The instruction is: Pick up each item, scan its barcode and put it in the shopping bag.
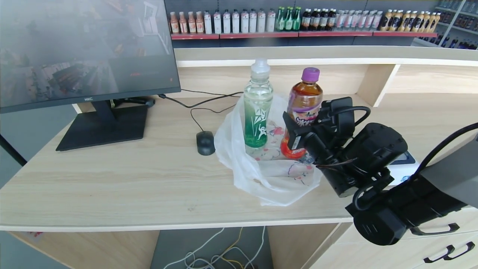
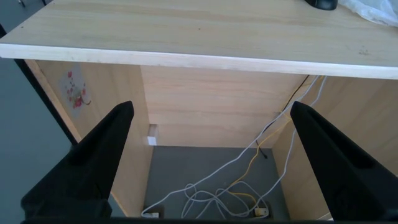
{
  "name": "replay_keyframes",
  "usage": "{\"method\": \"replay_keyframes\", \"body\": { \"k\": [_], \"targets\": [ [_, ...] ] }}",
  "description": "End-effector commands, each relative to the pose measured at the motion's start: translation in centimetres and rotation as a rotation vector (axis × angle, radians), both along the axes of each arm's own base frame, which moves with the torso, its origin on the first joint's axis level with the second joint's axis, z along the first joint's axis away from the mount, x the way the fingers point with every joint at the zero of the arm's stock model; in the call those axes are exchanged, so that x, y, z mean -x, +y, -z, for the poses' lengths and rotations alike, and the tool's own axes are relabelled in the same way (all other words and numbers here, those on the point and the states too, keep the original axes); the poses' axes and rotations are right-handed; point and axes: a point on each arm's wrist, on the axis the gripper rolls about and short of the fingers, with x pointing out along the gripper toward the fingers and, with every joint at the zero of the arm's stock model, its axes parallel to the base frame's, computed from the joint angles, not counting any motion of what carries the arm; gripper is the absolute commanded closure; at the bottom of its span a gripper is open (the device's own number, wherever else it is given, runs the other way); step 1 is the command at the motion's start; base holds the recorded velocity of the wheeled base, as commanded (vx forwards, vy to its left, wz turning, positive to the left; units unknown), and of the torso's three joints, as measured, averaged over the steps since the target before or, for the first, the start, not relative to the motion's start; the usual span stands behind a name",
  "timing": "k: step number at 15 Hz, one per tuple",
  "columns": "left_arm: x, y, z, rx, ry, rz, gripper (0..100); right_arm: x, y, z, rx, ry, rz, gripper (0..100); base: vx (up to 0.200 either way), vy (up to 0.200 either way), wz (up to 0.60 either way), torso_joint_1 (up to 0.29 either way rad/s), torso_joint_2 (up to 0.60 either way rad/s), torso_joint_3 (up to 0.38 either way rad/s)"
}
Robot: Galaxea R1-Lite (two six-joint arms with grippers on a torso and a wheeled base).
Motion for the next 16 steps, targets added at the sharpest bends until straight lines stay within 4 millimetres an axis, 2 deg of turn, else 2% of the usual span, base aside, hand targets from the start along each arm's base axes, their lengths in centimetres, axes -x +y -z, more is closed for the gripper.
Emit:
{"method": "replay_keyframes", "body": {
  "k": [1,6,16],
  "targets": [
    [0.0,0.0,0.0,0.000,-0.001,-0.001,0,-0.7,-0.2,0.5,0.003,0.006,0.015,100,0.000,0.000,0.00,0.000,0.00,0.000],
    [0.0,0.0,0.0,0.000,-0.001,-0.001,0,-1.6,-0.1,1.1,0.005,0.010,0.024,100,0.000,0.000,0.00,0.000,0.00,0.000],
    [0.0,0.0,0.0,0.000,-0.001,-0.001,0,-2.0,0.4,2.0,0.014,0.031,0.017,100,0.000,0.000,0.00,0.000,0.00,0.000]
  ]
}}
